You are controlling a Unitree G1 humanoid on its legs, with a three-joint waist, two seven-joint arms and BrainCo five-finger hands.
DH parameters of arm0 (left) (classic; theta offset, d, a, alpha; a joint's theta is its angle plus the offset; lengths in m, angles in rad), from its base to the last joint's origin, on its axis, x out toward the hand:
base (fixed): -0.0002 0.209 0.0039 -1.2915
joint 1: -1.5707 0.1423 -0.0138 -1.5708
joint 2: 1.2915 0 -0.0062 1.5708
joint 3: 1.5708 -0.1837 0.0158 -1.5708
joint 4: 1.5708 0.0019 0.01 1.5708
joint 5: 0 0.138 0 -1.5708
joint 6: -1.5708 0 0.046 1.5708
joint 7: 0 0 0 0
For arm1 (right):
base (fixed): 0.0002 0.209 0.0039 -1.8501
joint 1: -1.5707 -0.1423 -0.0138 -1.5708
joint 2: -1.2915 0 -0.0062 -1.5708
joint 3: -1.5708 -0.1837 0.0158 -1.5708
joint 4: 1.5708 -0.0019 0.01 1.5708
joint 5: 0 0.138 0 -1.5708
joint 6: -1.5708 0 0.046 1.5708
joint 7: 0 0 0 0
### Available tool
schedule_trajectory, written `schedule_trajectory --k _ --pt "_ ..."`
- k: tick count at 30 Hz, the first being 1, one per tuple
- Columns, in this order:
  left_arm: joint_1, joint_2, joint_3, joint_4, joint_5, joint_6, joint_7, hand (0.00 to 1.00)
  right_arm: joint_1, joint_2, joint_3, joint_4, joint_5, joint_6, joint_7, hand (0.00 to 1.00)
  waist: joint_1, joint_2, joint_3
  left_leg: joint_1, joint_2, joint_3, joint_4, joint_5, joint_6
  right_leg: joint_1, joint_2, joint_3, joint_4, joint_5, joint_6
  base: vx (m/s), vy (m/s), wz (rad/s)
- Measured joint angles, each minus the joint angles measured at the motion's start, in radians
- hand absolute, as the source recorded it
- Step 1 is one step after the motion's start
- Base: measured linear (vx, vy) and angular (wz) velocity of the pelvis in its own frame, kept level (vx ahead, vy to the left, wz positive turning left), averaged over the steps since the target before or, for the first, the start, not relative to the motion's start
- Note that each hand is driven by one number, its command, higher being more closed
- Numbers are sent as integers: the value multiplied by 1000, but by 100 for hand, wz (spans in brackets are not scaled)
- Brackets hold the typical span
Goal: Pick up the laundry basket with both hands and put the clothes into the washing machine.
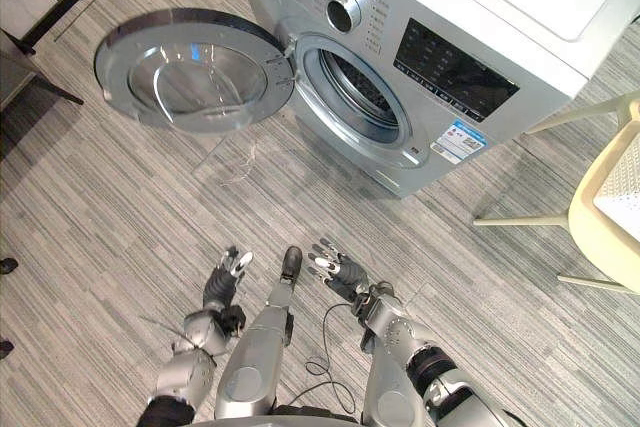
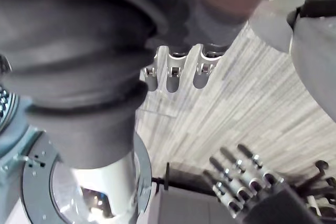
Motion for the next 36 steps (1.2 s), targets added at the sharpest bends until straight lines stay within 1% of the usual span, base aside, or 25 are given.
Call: schedule_trajectory --k 1,2,3,4,5,6,7,8,9,10,11,13,14,15,16,17,18,20,21,23,25,26,28,32,36 --pt "-39 25 0 24 23 1 -9 0 -1 7 -9 10 -10 -3 -8 0 -1 -4 -2 -8 2 1 0 0 0 -8 2 1 -2 5 3 2 -28 -12" --pt "-131 87 -1 98 52 5 -19 0 -4 16 -24 28 -16 -6 -17 0 -4 -12 -1 -19 5 4 -3 3 -3 -21 6 4 -6 12 4 18 -31 -14" --pt "-233 162 -1 196 85 17 -33 0 -6 31 -46 47 -24 -7 -20 0 -10 -25 -3 -36 11 8 -7 7 -6 -39 11 8 -11 20 4 27 -33 -16" --pt "-288 204 -2 249 98 25 -37 0 -8 38 -56 55 -30 -7 -22 0 -14 -36 -4 -45 13 12 -7 8 -7 -50 13 11 -12 22 2 39 -33 -15" --pt "-395 296 -3 351 111 35 -44 0 -11 57 -69 61 -47 -7 -29 0 -31 -60 -2 -62 16 14 -8 18 -7 -70 15 12 -11 29 -8 51 -38 -11" --pt "-446 340 -6 398 118 39 -46 0 -11 62 -78 63 -47 -8 -32 0 -40 -73 -2 -70 18 16 -9 18 -7 -79 17 14 -11 30 -10 74 -48 -9" --pt "-547 425 -23 488 143 45 -45 0 -11 79 -91 68 -52 -12 -37 0 -56 -97 2 -82 19 21 -12 29 -2 -96 18 16 -11 32 -11 84 -49 -10" --pt "-634 487 -40 544 158 47 -45 0 -9 89 -101 72 -54 -16 -40 0 -69 -117 1 -97 20 27 -20 34 -2 -115 18 20 -11 36 -10 78 -39 -8" --pt "-668 510 -39 554 173 48 -43 0 -9 88 -104 72 -54 -19 -42 0 -79 -124 2 -103 24 27 -24 36 -2 -123 17 21 -12 36 -10 76 -35 -9" --pt "-733 535 -37 562 204 48 -35 0 0 89 -121 70 -54 -34 -52 0 -84 -132 -1 -126 25 34 -26 37 -2 -145 17 23 -16 42 -7 81 -22 -11" --pt "-795 547 -31 562 227 48 -23 0 11 91 -136 56 -54 -50 -62 0 -85 -138 1 -147 27 42 -27 37 -2 -163 20 28 -30 53 -7 79 -15 -15" --pt "-870 549 -17 558 250 50 0 0 46 96 -157 5 -55 -56 -82 0 -89 -143 3 -184 33 51 -28 40 -7 -190 27 30 -55 70 -8 81 -10 -13" --pt "-895 551 5 551 262 51 10 0 62 108 -166 -17 -56 -60 -93 0 -97 -150 7 -194 36 51 -30 41 -8 -196 30 28 -64 74 -9 95 -24 -9" --pt "-921 557 10 533 262 71 31 0 104 126 -182 -70 -56 -68 -109 0 -110 -166 15 -209 41 58 -32 41 -8 -212 33 26 -66 75 -11 77 -27 -5" --pt "-925 557 9 529 262 73 32 0 114 128 -185 -82 -56 -71 -111 0 -110 -168 16 -212 42 61 -32 41 -9 -215 34 26 -67 76 -11 66 -30 -5" --pt "-942 555 9 509 263 79 35 0 153 133 -191 -128 -56 -81 -123 0 -112 -176 20 -232 47 73 -32 45 -14 -232 36 22 -67 78 -15 59 -26 -6" --pt "-948 551 3 465 263 83 35 0 187 139 -205 -169 -55 -90 -131 0 -108 -186 26 -249 53 81 -31 45 -14 -249 40 19 -67 80 -17 53 -25 -4" --pt "-948 532 0 407 265 84 38 0 217 150 -225 -219 -53 -102 -146 0 -107 -191 29 -281 61 84 -29 48 -19 -276 46 12 -64 81 -20 22 -13 -1" --pt "-958 533 3 394 265 86 41 0 226 156 -231 -248 -51 -113 -146 0 -106 -200 33 -293 66 92 -27 48 -20 -290 49 12 -62 82 -21 19 -24 -5" --pt "-986 534 11 372 264 87 68 0 235 167 -248 -297 -43 -134 -149 0 -109 -208 45 -324 76 124 -27 43 -25 -321 50 12 -56 84 -24 5 -8 -4" --pt "-1012 534 19 368 263 87 85 0 235 168 -254 -314 -43 -145 -153 0 -111 -208 64 -332 93 189 -38 50 -31 -331 49 6 -52 84 -24 31 4 5" --pt "-1018 534 50 364 263 87 88 0 235 172 -260 -314 -43 -147 -163 0 -111 -213 72 -332 97 209 -42 63 -25 -331 49 4 -52 84 -24 52 -1 3" --pt "-1016 534 89 364 263 89 109 0 240 185 -270 -314 -43 -148 -166 0 -110 -216 73 -334 97 212 -42 72 -14 -333 49 3 -53 84 -24 78 -9 1" --pt "-1011 543 168 364 263 92 134 0 244 188 -274 -312 -45 -147 -165 0 -104 -216 73 -333 99 234 -24 73 -12 -329 49 7 -54 84 -24 77 -21 -3" --pt "-942 542 174 307 262 94 137 0 262 187 -285 -304 -56 -137 -161 0 -107 -216 73 -310 102 272 -2 72 -13 -305 49 19 -53 84 -24 55 -31 -8"
